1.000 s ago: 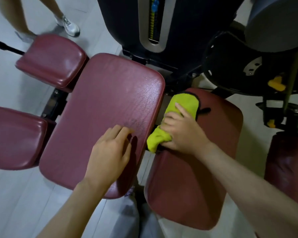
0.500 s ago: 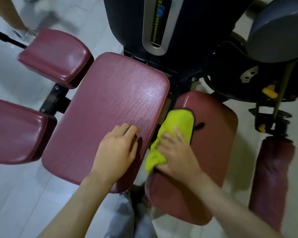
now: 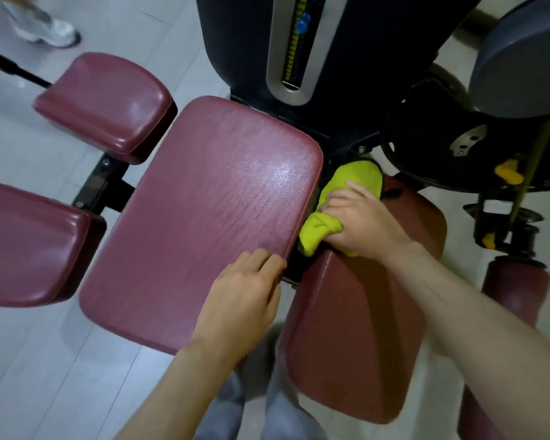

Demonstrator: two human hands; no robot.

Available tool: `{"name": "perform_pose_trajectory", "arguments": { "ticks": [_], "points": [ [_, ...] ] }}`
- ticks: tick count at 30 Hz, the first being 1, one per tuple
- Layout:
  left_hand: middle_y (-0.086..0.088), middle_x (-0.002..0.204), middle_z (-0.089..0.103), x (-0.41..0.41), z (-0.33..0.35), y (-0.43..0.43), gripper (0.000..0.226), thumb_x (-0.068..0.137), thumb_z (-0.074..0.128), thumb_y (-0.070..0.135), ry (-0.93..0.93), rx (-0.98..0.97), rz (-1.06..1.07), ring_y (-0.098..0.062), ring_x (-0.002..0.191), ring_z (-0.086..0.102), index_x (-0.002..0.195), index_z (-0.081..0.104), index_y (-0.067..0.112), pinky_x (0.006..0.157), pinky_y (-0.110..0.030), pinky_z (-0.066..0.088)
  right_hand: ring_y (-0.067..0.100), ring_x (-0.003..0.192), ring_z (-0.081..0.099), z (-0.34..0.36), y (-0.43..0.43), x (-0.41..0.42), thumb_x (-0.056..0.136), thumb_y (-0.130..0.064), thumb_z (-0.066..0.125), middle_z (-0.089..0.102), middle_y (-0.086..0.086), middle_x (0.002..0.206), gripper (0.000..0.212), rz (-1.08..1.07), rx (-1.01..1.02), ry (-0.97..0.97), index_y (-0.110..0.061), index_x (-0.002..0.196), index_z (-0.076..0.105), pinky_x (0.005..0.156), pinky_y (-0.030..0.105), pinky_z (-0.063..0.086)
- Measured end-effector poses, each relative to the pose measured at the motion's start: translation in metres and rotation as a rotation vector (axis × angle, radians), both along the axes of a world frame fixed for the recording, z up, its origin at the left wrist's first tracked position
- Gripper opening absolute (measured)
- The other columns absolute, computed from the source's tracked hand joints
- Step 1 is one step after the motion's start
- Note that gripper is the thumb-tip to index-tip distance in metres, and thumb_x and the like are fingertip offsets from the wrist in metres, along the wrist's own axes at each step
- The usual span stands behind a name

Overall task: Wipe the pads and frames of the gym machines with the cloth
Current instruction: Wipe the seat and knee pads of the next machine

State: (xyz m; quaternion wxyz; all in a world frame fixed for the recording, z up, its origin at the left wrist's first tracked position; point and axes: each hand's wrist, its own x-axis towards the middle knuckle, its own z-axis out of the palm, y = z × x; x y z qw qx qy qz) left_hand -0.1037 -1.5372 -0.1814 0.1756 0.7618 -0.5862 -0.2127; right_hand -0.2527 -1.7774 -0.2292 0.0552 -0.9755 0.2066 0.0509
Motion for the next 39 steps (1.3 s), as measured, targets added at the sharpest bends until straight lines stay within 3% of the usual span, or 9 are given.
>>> {"name": "perform_pose_trajectory", "arguments": {
  "ticks": [5,8,11,16,18,21,27,32,39],
  "points": [
    [0.003,0.112,0.058,-0.030,-0.001,-0.015,0.036,0.096,0.036,0.027,0.128,0.022,-0.044,-0.019,0.092,0.055,0.121,0.061,0.020,0.073,-0.033,0.051,0.019,0.112,0.061,0.003,-0.035,0.027,0.069,-0.056,0.038,0.071,-0.010,0.094,0.045,-0.201,0.053,0.086,-0.027,0.081,0.071,0.109,0.039,0.035],
    [0.005,0.123,0.052,-0.041,0.002,-0.038,0.035,0.102,0.035,0.030,0.164,0.031,-0.069,-0.016,0.101,0.053,0.130,0.054,0.023,0.078,-0.038,0.056,0.028,0.090,0.064,0.007,-0.055,0.034,0.070,-0.050,0.042,0.070,-0.001,0.081,0.030,-0.409,0.159,-0.002,-0.024,0.066,0.056,0.078,0.039,0.049],
    [0.004,0.126,0.049,-0.050,-0.001,-0.060,0.032,0.104,0.044,0.026,0.186,0.024,0.004,-0.018,0.103,0.056,0.135,0.050,0.021,0.080,-0.042,0.056,0.025,0.070,0.061,0.004,-0.072,0.024,0.083,-0.043,0.054,0.061,0.001,0.065,0.033,-0.646,0.389,-0.138,-0.016,0.064,0.056,0.063,0.039,0.046],
    [0.000,0.139,0.044,-0.062,-0.018,-0.083,0.045,0.108,0.041,0.031,0.196,0.108,0.124,-0.021,0.117,0.056,0.152,0.035,0.020,0.095,-0.041,0.053,0.019,0.075,0.061,-0.004,-0.093,-0.011,0.102,-0.039,0.050,0.063,-0.003,0.072,0.037,-0.801,0.544,-0.224,-0.022,0.071,0.062,0.069,0.033,0.037],
    [0.002,0.145,0.042,-0.070,-0.019,-0.088,0.052,0.108,0.040,0.038,0.262,0.117,0.171,-0.020,0.122,0.054,0.157,0.026,0.026,0.098,-0.042,0.052,0.026,0.100,0.063,-0.010,-0.105,-0.028,0.105,-0.036,0.049,0.066,0.003,0.092,0.028,-0.917,0.592,-0.243,-0.018,0.095,0.068,0.077,0.031,0.036],
    [0.004,0.146,0.044,-0.084,-0.024,-0.094,0.062,0.103,0.043,0.055,0.360,0.151,0.319,-0.022,0.126,0.052,0.158,0.022,0.034,0.101,-0.046,0.049,0.032,0.131,0.052,-0.010,-0.122,-0.051,0.103,-0.050,0.047,0.059,0.015,0.137,0.053,-1.097,0.670,-0.084,-0.012,0.139,0.058,0.099,0.035,0.037],
    [-0.001,0.135,0.054,-0.106,-0.023,-0.115,0.063,0.090,0.051,0.071,0.338,0.221,0.569,-0.033,0.117,0.055,0.142,0.046,0.036,0.101,-0.047,0.044,0.037,0.107,0.066,0.009,-0.112,0.011,0.081,-0.065,0.049,0.074,0.010,0.106,0.057,-0.755,0.666,-0.002,-0.019,0.101,0.075,0.090,0.040,0.052],
    [0.006,0.131,0.055,-0.100,-0.027,-0.114,0.057,0.086,0.052,0.073,0.388,0.245,0.587,-0.027,0.117,0.058,0.134,0.046,0.044,0.098,-0.049,0.049,0.038,0.093,0.066,0.016,-0.098,0.010,0.094,-0.052,0.054,0.074,0.005,0.096,0.032,-0.472,0.525,0.017,-0.025,0.095,0.071,0.071,0.038,0.046],
    [0.010,0.127,0.052,-0.105,-0.025,-0.117,0.064,0.078,0.060,0.073,0.432,0.247,0.605,-0.020,0.118,0.054,0.134,0.048,0.044,0.100,-0.049,0.050,0.040,0.112,0.064,-0.027,-0.138,-0.090,0.096,-0.060,0.052,0.071,0.019,0.118,0.055,-1.030,0.742,-0.097,-0.013,0.116,0.072,0.086,0.040,0.049]
  ]
}}
